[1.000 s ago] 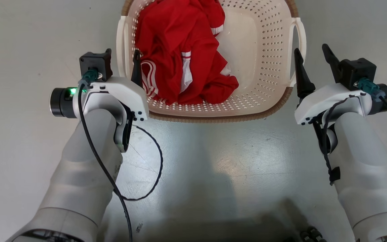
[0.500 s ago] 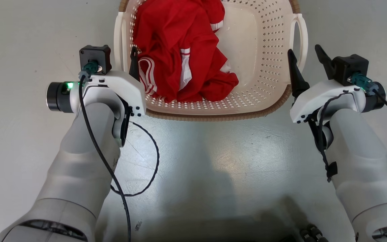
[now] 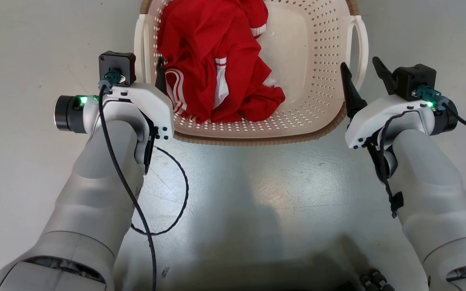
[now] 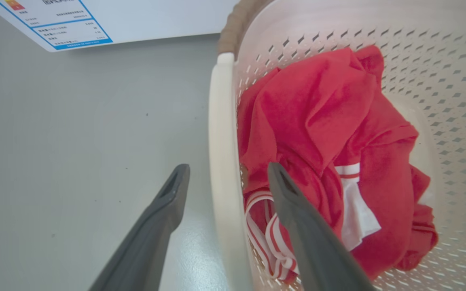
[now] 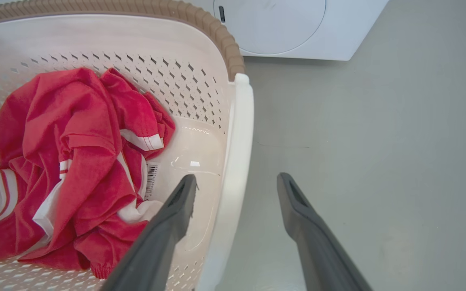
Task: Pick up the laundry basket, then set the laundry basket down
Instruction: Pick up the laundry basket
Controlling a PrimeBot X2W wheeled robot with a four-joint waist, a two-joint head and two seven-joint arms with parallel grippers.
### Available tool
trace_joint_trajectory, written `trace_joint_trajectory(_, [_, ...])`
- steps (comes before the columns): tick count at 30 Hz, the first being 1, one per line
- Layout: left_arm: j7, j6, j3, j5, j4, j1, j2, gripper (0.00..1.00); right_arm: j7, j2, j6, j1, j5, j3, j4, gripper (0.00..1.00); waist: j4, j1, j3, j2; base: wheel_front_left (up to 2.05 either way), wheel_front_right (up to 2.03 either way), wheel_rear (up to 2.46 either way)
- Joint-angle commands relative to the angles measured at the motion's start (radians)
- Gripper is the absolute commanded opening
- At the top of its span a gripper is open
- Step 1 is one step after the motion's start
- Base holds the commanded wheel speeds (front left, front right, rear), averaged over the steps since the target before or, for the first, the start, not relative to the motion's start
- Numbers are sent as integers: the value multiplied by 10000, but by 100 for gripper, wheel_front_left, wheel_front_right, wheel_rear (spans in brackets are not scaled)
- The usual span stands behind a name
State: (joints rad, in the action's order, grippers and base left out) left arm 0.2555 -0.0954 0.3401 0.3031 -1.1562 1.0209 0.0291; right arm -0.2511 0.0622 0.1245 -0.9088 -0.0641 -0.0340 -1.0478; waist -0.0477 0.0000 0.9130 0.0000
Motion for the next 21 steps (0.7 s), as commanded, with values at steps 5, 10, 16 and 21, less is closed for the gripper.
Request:
trace_joint_trajectory(5, [63, 82, 13, 212, -35, 39, 212, 100, -107, -120, 62, 150, -234, -307, -40, 100, -5, 0, 40, 0, 0, 0, 0])
trace_joint_trajectory(10, [63, 110, 118, 371, -135, 140, 212, 100, -107, -120, 62, 77, -394, -473, -75, 100, -29, 0, 98, 0, 0, 0, 0])
trace_joint_trajectory(16, [63, 121, 305, 518, -224, 261, 212, 100, -107, -120, 62, 27, -577, -629, -92, 88, -51, 0, 175, 0, 0, 0, 0])
trace_joint_trajectory(21, [63, 113, 434, 647, -200, 309, 212, 100, -107, -120, 62, 11, -622, -661, -129, 86, -30, 0, 219, 0, 0, 0, 0])
